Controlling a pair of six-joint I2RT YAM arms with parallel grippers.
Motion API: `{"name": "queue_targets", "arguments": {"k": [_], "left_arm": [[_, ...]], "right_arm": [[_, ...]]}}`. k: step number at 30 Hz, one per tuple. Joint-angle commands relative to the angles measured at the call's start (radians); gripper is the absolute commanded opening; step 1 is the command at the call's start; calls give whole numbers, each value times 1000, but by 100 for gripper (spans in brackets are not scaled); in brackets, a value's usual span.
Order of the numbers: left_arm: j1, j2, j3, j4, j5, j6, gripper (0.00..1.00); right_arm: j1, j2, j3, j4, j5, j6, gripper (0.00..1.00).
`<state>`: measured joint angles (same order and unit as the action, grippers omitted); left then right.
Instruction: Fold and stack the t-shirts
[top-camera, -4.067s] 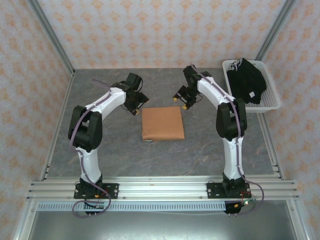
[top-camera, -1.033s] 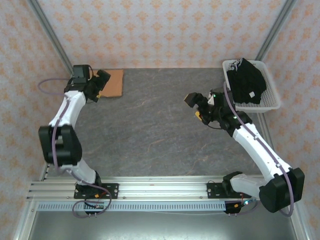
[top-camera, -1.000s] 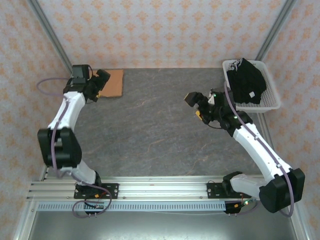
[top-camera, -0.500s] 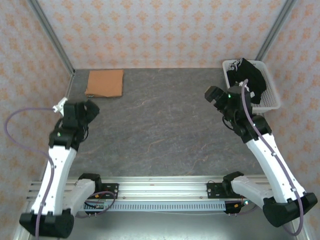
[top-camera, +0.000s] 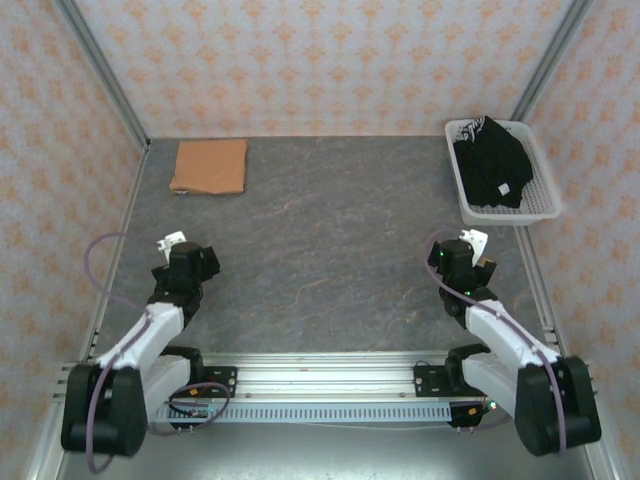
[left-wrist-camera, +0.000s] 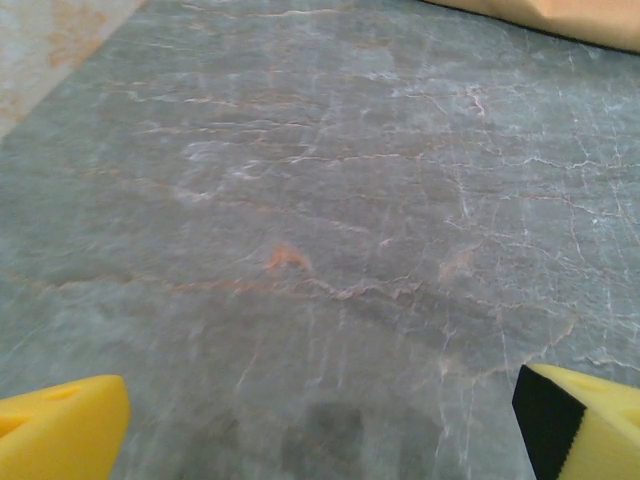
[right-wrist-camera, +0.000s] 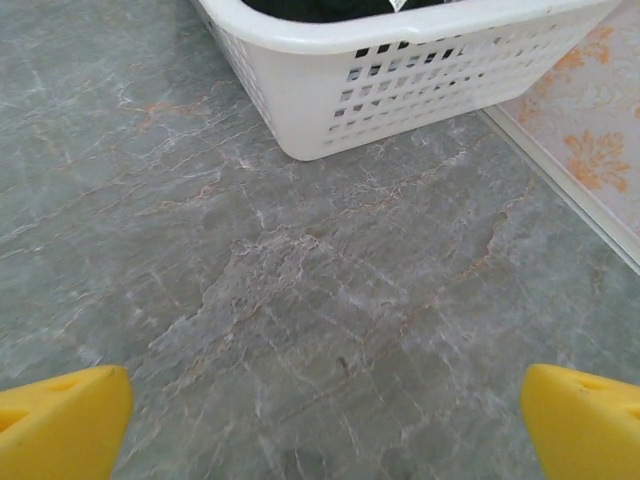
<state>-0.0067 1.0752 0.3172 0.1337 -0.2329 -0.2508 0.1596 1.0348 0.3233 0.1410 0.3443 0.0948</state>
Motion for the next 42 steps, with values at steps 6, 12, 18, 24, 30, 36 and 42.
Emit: {"name": "queue_targets", "arguments": {"k": [6,12,18,24,30,36,42], "left_arm": [[7,335,210,352,106,178,100],[16,345,115,536,152,194,100],[13,403,60,676,173,204,100],[-1,417,78,659,119,202,100],[-17,417,88,644,90,211,100],[-22,417,88,642,83,215,100],[-25,419,94,635,80,219,100]], "right_arm": [[-109,283,86,436,-146,-39,99],[-161,418,45,669,-229,-65,99],[-163,482,34,750,-281,-84,99],[-140,489,87,652,-232,-102,99],[-123,486,81,663,-209,-116,99],[-121,484,82,659,-224,-124,99],[-117,487,91,650,-233,-132,99]]}}
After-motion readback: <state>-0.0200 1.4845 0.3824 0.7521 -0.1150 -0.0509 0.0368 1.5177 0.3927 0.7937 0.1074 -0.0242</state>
